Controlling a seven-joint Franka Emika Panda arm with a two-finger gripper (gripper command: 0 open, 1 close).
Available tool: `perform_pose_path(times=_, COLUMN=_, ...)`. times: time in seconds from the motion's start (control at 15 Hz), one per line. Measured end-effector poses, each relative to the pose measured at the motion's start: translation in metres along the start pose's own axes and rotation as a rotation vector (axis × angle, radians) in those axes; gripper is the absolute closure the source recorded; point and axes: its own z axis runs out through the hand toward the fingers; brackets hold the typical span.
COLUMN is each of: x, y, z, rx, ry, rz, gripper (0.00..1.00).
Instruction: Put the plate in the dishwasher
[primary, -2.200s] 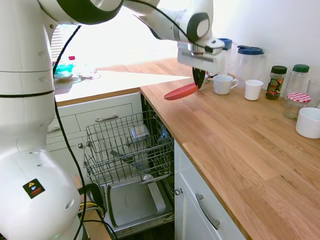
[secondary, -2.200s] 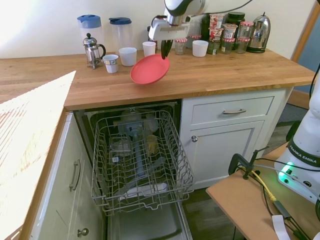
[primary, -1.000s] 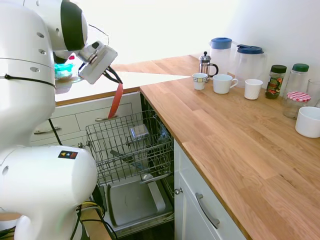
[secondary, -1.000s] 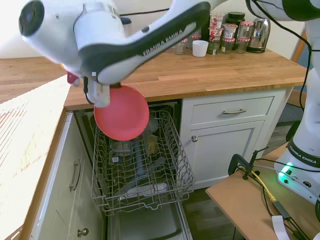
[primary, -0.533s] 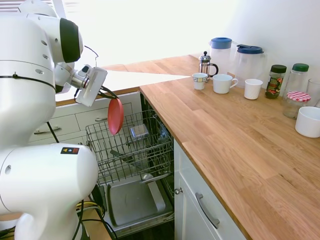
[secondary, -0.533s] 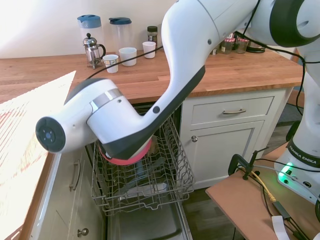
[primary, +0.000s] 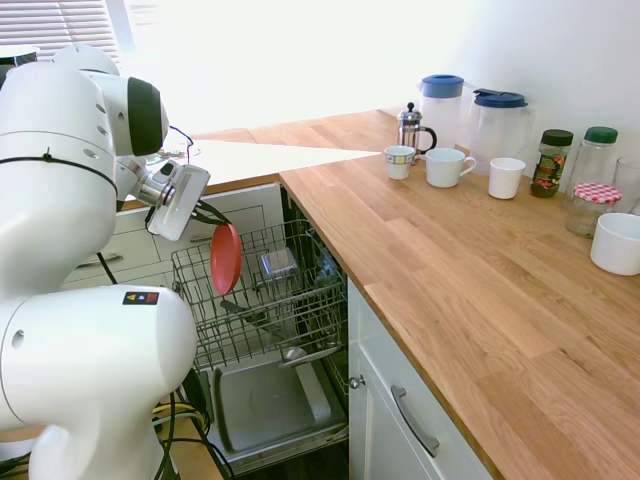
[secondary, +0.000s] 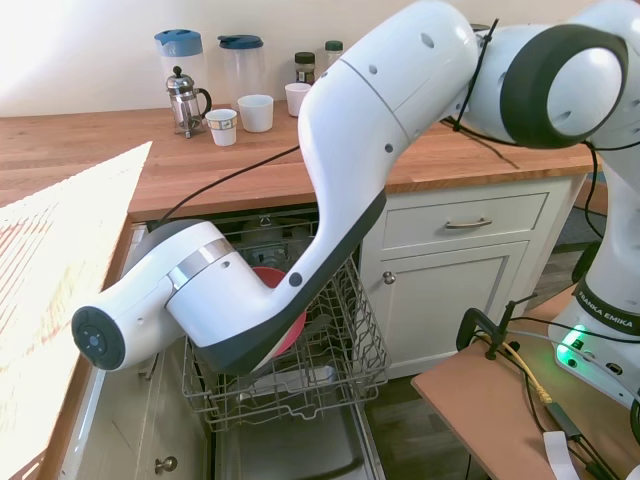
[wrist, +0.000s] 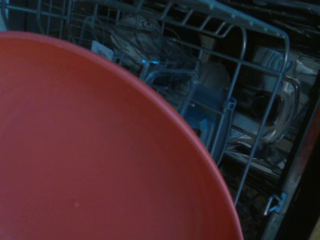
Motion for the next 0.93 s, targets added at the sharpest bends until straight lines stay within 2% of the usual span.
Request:
perform_pose_path(times=0.13, x=0.001, y=-0.018, z=-0.007, rx=-0.009, ry=-0.024, rz=-0.012, gripper=1.00)
perform_pose_path(times=0.33, x=0.007, y=-0.034, z=0.004, rx=-0.039, ry=-0.090, rz=-0.031, gripper=1.00)
perform_pose_path(times=0.47, x=0.012, y=-0.034, z=0.003, rx=-0.028, ry=-0.146, rz=-0.049, gripper=1.00)
perform_pose_path(times=0.53, x=0.012, y=-0.034, z=0.000, rx=-0.020, ry=-0.178, rz=-0.061, gripper=0.00)
perform_pose_path(times=0.73, x=0.003, y=-0.038, z=-0.013, rx=-0.007, ry=-0.245, rz=-0.098, gripper=0.00)
perform_pose_path(times=0.93, x=0.000, y=-0.042, z=-0.007, rx=-0.004, ry=-0.307, rz=-0.114, gripper=0.00)
